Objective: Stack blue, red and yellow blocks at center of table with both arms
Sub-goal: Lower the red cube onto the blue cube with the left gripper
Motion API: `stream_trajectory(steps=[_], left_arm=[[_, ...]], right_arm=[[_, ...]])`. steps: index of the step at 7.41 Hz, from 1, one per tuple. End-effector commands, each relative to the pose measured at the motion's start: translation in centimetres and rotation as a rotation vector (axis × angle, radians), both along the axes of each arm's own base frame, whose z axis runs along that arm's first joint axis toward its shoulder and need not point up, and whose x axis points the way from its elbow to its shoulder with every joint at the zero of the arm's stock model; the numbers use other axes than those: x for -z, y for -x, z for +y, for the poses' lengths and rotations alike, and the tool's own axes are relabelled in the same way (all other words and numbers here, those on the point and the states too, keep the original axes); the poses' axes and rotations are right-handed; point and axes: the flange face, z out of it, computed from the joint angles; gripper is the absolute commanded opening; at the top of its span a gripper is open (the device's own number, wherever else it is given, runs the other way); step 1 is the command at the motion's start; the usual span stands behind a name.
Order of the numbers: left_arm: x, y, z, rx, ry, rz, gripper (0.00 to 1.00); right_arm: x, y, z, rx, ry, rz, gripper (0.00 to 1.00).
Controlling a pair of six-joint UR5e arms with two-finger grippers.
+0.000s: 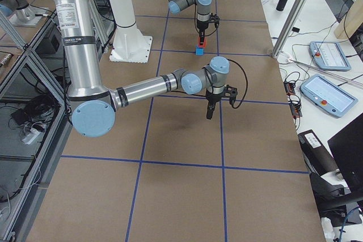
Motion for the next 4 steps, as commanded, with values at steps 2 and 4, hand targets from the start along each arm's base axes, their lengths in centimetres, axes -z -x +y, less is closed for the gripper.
stream_trajectory(steps=[2, 4], left_arm=[[0.17, -0.27, 0.28, -0.015, -0.01, 0.0, 0.0], [-0.13, -0.39, 0.33, -0.021, -0.014, -0.005, 0.0]], right_arm=[[0.23, 0.17, -0.01, 0.004, -0.002, -0.01, 1.0], [0.24, 0.16, -0.02, 0.004, -0.004, -0.009, 1.0]])
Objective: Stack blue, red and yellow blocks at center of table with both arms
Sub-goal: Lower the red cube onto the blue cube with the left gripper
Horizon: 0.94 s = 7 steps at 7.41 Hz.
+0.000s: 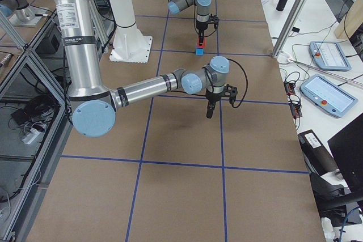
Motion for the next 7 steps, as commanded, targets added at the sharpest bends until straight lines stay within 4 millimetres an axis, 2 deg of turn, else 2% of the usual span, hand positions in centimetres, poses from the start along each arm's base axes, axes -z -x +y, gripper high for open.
stream_trajectory(steps=[1, 7], left_arm=[[-0.13, -0.46, 0.52, -0.013, -0.003, -0.001, 0.0], [-0.12, -0.7, 0.78, -0.025, -0.011, -0.005, 0.0]], right_arm=[[0.04, 0.02, -0.02, 0.0, -0.001, 0.0, 1.0], [-0.14, 0.01, -0.04, -0.002, 0.003, 0.003, 1.0]])
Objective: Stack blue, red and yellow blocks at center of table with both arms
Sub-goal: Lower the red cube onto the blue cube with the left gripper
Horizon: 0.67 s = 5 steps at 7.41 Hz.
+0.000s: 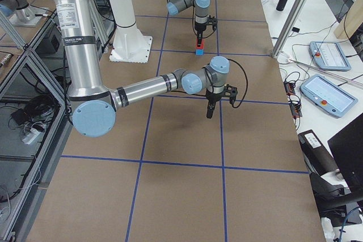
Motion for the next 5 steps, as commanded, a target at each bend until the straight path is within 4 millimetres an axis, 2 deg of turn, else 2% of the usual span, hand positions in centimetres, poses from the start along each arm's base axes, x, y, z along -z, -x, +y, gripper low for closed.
stream_trajectory(steps=[1, 5], left_arm=[[-0.13, 0.02, 0.01, -0.017, -0.016, -0.003, 0.0], [-0.03, 0.05, -0.04, -0.013, -0.021, -0.005, 0.0]], right_arm=[[-0.04, 0.0, -0.01, 0.0, 0.0, 0.0, 1.0], [-0.04, 0.0, -0.01, 0.0, 0.0, 0.0, 1.0]])
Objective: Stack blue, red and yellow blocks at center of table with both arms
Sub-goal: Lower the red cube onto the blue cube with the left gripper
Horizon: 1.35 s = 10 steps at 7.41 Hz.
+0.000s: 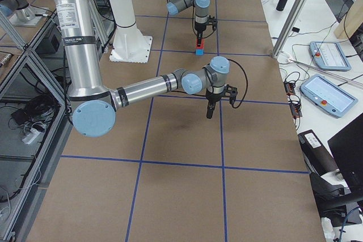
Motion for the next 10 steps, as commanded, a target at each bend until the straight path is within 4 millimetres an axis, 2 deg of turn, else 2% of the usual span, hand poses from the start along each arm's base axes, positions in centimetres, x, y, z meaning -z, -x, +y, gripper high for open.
stream_trajectory(steps=[1, 7, 8, 9, 10], left_arm=[[-0.11, 0.0, -0.09, 0.005, -0.005, -0.003, 0.0], [-0.15, 0.04, -0.09, 0.006, -0.007, -0.003, 0.0], [-0.28, 0.04, -0.09, 0.006, -0.006, -0.005, 0.03], [-0.38, 0.03, -0.09, 0.009, -0.003, -0.005, 0.26], [-0.38, 0.03, -0.09, 0.011, -0.001, -0.005, 0.43]], right_arm=[[0.01, 0.0, 0.0, 0.0, 0.0, 0.0, 1.0], [0.14, -0.03, 0.09, 0.001, -0.001, -0.002, 1.0], [0.13, -0.04, 0.08, 0.0, -0.002, -0.001, 1.0], [0.13, -0.04, 0.08, 0.0, -0.002, -0.001, 1.0], [0.14, -0.03, 0.09, 0.001, -0.001, -0.002, 1.0]])
